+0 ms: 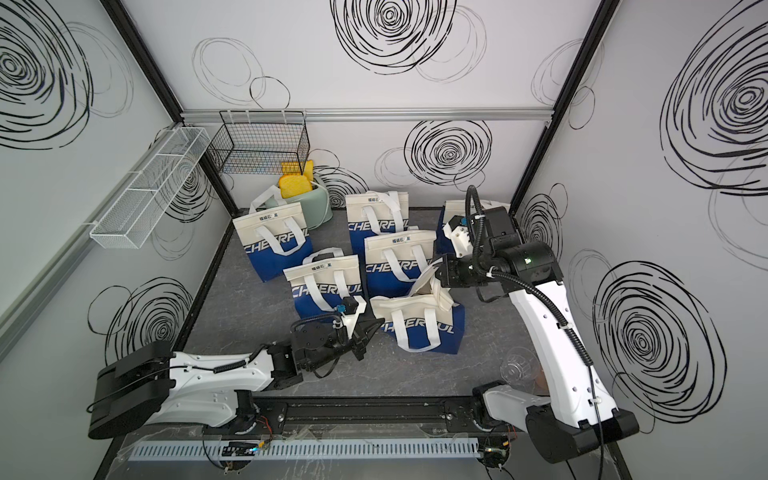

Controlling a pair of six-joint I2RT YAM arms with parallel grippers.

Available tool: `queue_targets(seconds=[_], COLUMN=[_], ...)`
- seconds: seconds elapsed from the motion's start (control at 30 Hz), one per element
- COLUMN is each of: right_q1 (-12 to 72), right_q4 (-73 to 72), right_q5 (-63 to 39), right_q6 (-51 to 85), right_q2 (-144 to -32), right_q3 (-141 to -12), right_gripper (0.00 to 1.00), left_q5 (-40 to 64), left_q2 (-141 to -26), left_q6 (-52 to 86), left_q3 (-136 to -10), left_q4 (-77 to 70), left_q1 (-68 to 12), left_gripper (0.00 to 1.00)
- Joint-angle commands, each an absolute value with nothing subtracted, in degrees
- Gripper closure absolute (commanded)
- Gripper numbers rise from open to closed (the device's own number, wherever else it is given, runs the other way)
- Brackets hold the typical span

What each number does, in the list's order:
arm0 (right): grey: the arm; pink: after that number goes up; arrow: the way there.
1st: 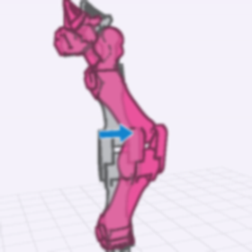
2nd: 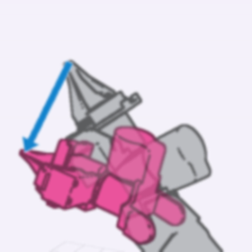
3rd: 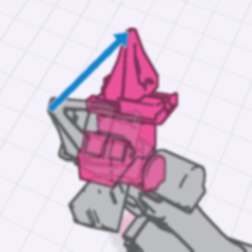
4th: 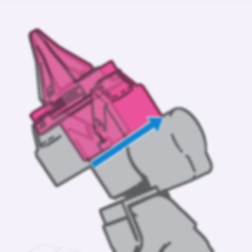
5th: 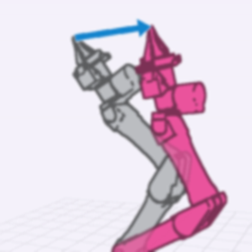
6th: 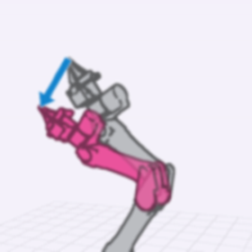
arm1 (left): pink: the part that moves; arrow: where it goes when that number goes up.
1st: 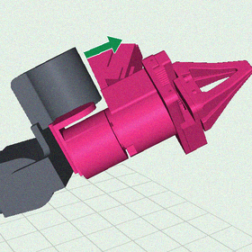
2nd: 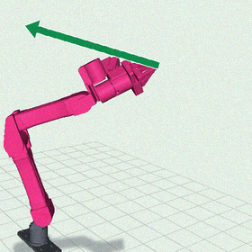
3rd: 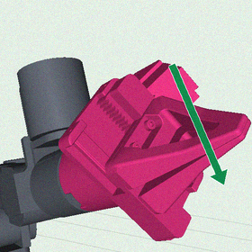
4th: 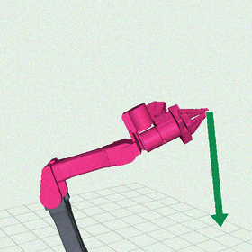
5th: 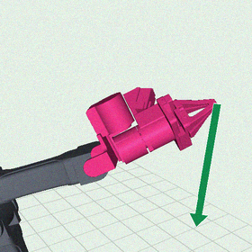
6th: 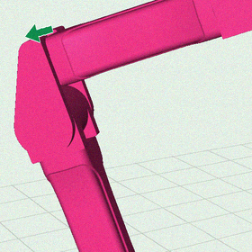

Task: Open the takeout bag
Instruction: Open the takeout bag at the center of the board.

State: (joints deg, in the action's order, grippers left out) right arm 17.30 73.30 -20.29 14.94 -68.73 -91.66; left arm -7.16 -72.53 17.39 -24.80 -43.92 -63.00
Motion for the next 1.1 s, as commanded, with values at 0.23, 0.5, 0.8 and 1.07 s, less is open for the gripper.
queue_targets(seconds=[0.23, 0.5, 0.8, 1.07], right_q1=[14.94, 13.65, 11.27, 10.85], right_q4=[69.70, 70.44, 71.20, 70.01], right_q5=[-18.57, -17.05, -16.48, -24.61], right_q6=[13.27, 13.89, 14.28, 14.35], right_q2=[-68.60, -70.60, -70.91, -69.99], right_q3=[-96.12, -98.89, -99.14, -94.24], right_gripper=[1.00, 1.00, 1.00, 1.00], left_q5=[-7.47, -6.94, -6.06, -2.87], left_q2=[-77.08, -76.30, -73.25, -69.69], left_q6=[13.84, 11.90, 10.72, 10.27], left_q3=[-26.48, -26.07, -23.74, -23.42], left_q4=[-26.31, -21.43, -17.66, -20.02], left_q1=[-63.06, -62.72, -62.23, -61.35], left_gripper=[1.00, 1.00, 1.00, 1.00])
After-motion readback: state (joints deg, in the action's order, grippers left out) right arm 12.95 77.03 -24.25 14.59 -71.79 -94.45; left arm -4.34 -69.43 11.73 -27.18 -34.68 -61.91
